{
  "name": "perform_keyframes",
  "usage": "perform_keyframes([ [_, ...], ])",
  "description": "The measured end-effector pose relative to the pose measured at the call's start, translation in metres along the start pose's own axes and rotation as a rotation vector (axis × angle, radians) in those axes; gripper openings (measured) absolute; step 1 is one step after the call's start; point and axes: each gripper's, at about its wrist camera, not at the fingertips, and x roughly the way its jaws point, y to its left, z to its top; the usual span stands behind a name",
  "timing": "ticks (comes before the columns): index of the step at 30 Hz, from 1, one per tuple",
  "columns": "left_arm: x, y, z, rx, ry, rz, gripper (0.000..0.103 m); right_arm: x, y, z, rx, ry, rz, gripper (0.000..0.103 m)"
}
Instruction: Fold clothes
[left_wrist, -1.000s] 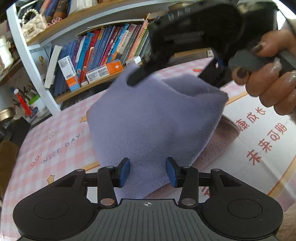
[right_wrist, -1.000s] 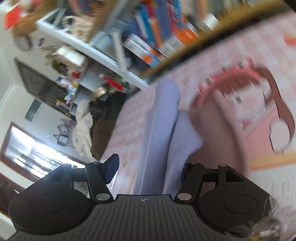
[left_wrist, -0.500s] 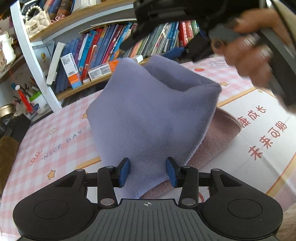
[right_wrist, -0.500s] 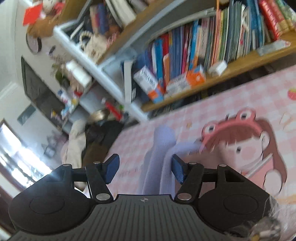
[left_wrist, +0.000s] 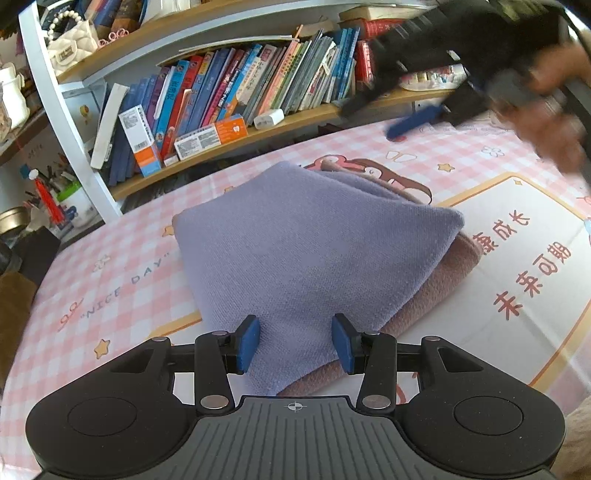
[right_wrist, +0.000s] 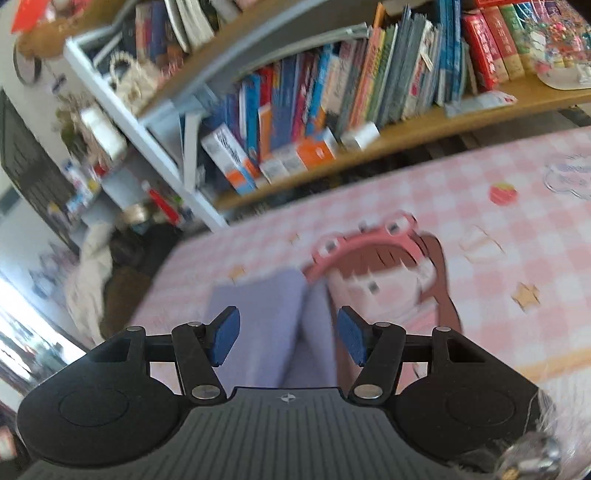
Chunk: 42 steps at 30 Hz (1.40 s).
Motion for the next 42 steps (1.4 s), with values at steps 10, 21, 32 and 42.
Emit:
perform_keyframes([
  [10, -0.007, 0.011, 0.000, -0.037, -0.019, 0.021, 0.044, 0.010, 0.039, -0.045, -0.234, 0.136, -0.049, 0.040],
  [21, -0.005, 0.024, -0.011, -0.100, -0.015, -0.034, 0.044, 0.004, 0.021, -0.056, -0.140, 0.256, -0.028, 0.008],
  [32, 0.009, 0.043, 0.016, -0.117, -0.108, -0.079, 0.043, 0.028, 0.022, -0.033, -0.089, 0.211, -0.048, 0.037],
  [42, 0.034, 0.039, 0.018, -0.132, -0.069, -0.151, 0.041, 0.013, 0.019, -0.044, -0.005, 0.193, -0.063, 0.010],
])
